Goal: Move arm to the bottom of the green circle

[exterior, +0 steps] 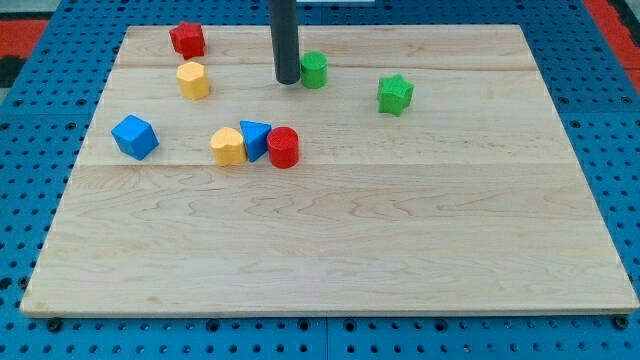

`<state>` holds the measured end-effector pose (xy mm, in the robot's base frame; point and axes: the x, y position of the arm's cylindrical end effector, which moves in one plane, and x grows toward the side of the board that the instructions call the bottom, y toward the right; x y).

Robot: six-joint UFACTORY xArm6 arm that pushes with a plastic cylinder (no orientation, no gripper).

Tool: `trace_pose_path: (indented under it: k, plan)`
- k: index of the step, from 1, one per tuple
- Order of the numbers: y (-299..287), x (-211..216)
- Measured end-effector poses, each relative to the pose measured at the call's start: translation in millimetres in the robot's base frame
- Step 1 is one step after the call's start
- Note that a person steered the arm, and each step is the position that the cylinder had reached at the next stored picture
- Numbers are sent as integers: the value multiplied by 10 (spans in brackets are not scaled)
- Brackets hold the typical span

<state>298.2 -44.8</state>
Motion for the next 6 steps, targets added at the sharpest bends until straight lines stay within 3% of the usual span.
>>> trace_pose_path:
  k: [1,3,6]
  plan:
    - [0,0]
    - [-84,503]
    - [177,251]
